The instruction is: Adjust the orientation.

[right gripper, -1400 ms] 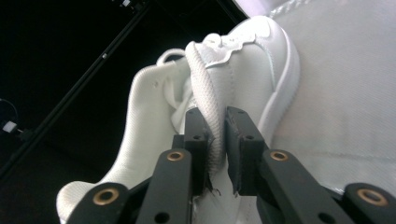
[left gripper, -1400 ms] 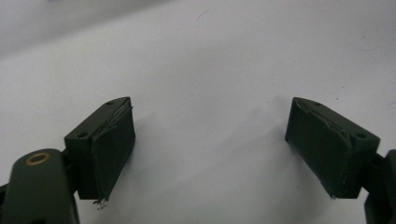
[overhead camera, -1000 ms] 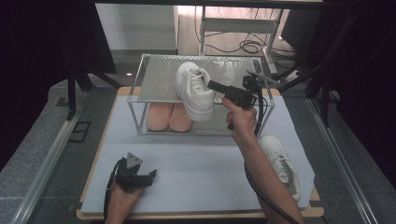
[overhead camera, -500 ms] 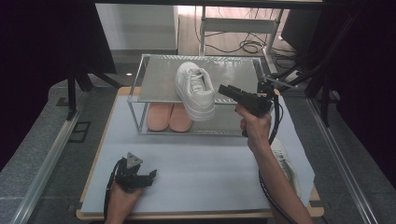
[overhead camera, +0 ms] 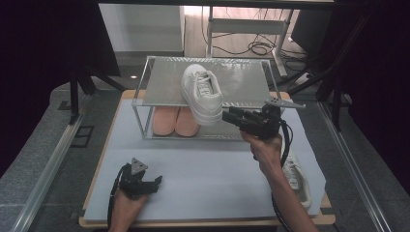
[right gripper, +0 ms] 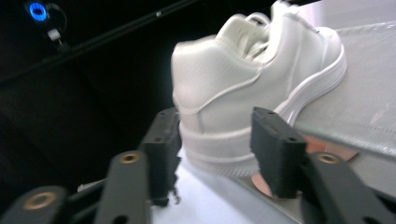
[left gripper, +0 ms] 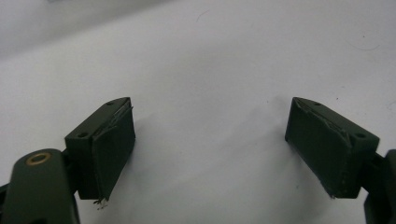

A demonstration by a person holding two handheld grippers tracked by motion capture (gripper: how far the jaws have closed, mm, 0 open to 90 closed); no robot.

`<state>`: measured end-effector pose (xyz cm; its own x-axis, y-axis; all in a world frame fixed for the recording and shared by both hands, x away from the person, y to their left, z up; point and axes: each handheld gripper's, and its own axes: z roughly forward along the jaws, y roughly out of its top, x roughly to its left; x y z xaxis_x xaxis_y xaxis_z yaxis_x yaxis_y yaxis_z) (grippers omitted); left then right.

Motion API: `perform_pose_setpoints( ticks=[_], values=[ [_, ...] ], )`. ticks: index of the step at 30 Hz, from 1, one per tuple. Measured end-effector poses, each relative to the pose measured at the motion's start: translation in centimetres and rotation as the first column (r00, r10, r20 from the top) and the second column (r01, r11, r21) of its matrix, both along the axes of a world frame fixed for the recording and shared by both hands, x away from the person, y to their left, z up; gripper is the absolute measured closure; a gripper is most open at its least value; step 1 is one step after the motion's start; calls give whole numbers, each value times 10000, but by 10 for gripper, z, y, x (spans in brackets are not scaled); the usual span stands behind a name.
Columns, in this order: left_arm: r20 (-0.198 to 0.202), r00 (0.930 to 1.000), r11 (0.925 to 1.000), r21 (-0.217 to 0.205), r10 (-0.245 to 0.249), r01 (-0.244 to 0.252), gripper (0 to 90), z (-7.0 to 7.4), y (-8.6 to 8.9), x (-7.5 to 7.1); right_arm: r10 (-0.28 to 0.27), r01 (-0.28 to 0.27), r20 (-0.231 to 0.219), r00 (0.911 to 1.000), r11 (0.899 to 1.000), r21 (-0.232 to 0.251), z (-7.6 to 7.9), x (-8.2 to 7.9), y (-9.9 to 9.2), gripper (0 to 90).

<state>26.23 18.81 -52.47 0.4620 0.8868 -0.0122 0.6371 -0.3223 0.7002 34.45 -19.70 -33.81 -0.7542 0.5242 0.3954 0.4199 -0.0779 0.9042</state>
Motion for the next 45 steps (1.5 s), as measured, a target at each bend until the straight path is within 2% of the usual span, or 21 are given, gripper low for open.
perform_pose_setpoints(
  ticks=[1, 3, 5, 6, 7, 10, 11, 16, 18, 19, 26, 37, 45],
  values=[
    [0, 10000, 10000, 1, 2, -2, 160, 0, 0, 0, 0, 0, 0, 10000, 10000, 0, 0, 0, 0, 556],
    [0, 10000, 10000, 0, 2, -2, 160, 0, 0, 0, 243, -241, 66, 9997, 9990, -374, -4, -7, 6, 659],
    [1, 10000, 10000, 3, 0, 0, 160, 0, 0, 0, 338, -331, 92, 9994, 9972, -678, -7, -11, 11, 721],
    [1, 10000, 10000, 3, 0, 0, 160, 0, 0, 0, 338, -331, 92, 9994, 9972, -678, -7, -11, 11, 721],
    [1, 10000, 10000, 2, 2, -2, 160, 0, 0, 0, 363, -356, 54, 9993, 9947, -960, -10, -14, 17, 805],
    [45, 10000, 10000, -51, 45, -45, 160, 0, -1, 0, 527, -513, 88, 9986, 9920, -1155, -11, -14, 21, 855],
    [17, 10000, 10000, -3, 5, -5, 160, 0, 0, 0, 481, -462, 106, 9988, 9892, -1388, -13, -13, 25, 896],
    [19, 10000, 10000, -5, 8, -8, 160, 0, 0, 0, 100, -65, 187, 9998, 9840, -1778, -16, -7, 30, 899],
    [4, 10000, 10000, -18, 10, -10, 160, 0, 0, 0, 169, -149, 129, 9998, 9896, -1429, -17, -4, 31, 899],
    [-4, 10000, 10000, -21, 3, -3, 160, 0, 0, 0, 223, -205, 116, 9997, 9898, -1411, -16, -3, 31, 899],
    [7, 10000, 10000, -21, 9, -9, 160, 0, 0, 0, 172, -154, 98, 9998, 9864, -1635, -18, 7, 47, 900],
    [9, 10000, 10000, -26, 4, -4, 160, 0, 0, 0, -77, 48, -169, 9998, 9859, -1673, -20, 34, 72, 900],
    [11, 10000, 10000, -28, 5, -5, 161, 0, 0, 0, -92, 72, -110, 9999, 9851, -1716, -21, 45, 85, 900]
  ],
)
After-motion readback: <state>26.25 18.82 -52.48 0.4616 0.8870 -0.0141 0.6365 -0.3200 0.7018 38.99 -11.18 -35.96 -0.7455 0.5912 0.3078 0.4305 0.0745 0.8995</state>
